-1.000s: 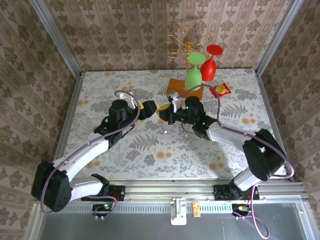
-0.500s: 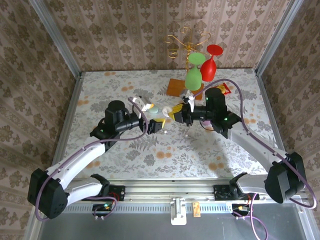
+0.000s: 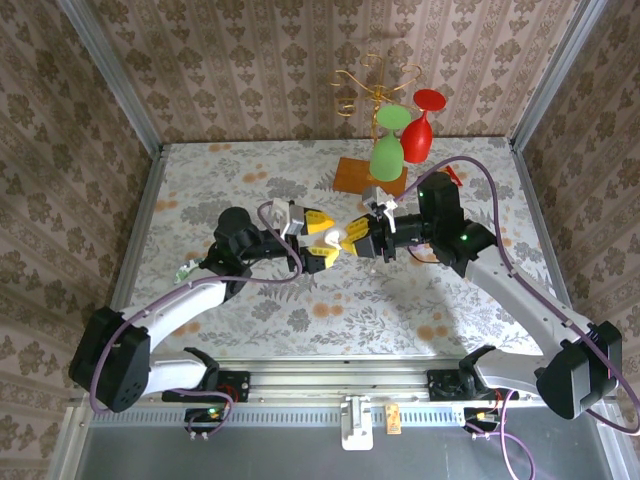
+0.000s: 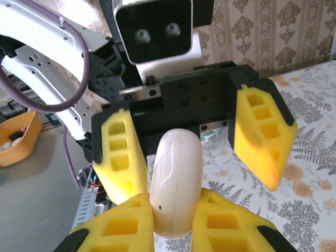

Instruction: Insert wireless bluetooth earbuds into charging case

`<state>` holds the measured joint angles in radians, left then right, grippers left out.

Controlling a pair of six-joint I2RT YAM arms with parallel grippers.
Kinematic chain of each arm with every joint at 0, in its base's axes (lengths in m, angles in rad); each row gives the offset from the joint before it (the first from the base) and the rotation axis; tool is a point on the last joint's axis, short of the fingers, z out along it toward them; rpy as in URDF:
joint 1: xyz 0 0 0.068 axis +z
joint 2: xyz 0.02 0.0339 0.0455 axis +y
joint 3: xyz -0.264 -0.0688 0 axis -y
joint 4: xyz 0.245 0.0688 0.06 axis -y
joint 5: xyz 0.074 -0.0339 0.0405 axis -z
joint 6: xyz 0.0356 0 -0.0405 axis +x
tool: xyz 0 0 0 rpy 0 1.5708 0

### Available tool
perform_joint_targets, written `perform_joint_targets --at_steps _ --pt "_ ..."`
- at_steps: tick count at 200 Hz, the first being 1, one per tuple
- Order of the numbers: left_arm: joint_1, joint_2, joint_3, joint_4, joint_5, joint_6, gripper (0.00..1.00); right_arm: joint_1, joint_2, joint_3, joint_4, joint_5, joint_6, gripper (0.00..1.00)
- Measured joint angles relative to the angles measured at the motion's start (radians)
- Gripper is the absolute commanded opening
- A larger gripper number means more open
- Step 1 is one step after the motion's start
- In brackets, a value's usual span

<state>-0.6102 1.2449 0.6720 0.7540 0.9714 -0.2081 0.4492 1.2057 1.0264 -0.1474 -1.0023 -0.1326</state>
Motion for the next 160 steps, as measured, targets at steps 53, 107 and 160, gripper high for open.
perform_joint_targets --at_steps 53,107,160 --pt "-0.011 0.011 0.000 0.048 0.040 -0.026 0.51 0.000 0.000 0.000 -0.008 -0.001 -0.004 0.11" --pt "-0.015 0.019 0.000 0.046 0.059 -0.027 0.40 0.000 0.000 0.000 -0.014 -0.001 -0.026 0.11" --pt "-0.018 0.019 0.002 0.046 0.062 -0.029 0.39 0.000 0.000 0.000 -0.021 0.000 -0.052 0.10"
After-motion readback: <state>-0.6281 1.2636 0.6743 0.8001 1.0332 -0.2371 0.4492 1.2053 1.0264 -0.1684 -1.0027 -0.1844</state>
